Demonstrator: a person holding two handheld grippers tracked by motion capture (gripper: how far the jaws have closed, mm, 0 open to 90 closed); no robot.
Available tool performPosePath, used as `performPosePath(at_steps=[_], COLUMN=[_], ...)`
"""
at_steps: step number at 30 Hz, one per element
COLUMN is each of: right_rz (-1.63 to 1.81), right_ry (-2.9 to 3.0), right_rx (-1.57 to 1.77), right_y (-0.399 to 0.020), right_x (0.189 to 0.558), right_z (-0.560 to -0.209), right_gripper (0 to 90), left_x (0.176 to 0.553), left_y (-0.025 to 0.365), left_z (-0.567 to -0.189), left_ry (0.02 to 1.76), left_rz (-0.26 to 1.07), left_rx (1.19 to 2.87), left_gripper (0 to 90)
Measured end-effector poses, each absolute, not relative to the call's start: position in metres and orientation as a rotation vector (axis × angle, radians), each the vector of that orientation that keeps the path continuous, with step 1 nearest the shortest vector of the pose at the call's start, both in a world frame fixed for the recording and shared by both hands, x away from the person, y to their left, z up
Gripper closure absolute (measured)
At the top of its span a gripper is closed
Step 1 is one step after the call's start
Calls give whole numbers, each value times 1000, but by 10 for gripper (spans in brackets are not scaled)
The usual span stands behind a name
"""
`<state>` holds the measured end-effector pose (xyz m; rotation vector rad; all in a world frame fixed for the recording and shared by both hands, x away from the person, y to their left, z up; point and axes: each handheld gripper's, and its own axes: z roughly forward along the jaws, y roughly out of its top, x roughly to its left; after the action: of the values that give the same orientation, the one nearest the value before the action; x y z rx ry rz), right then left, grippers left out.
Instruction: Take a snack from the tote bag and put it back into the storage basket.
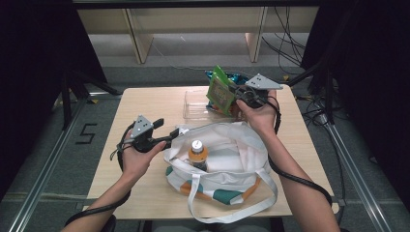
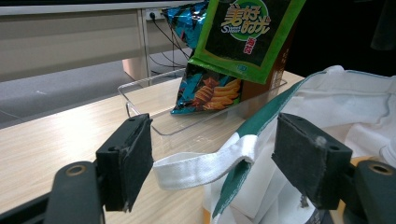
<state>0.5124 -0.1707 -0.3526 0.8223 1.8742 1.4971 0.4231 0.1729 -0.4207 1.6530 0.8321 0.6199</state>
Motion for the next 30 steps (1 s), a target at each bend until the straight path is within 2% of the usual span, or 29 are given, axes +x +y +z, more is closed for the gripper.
performPosePath(at_steps=[30], right_rz=[1491], right_ry=[1878], right_rx=[817], right_y=[-164], right_x=[524], right_z=[-357], right_gripper=[900], left_x=[423], left_y=[173], left_z=[-421], left_ry=[829], left_rz=[622], left_rx=[1656], left_gripper=[273])
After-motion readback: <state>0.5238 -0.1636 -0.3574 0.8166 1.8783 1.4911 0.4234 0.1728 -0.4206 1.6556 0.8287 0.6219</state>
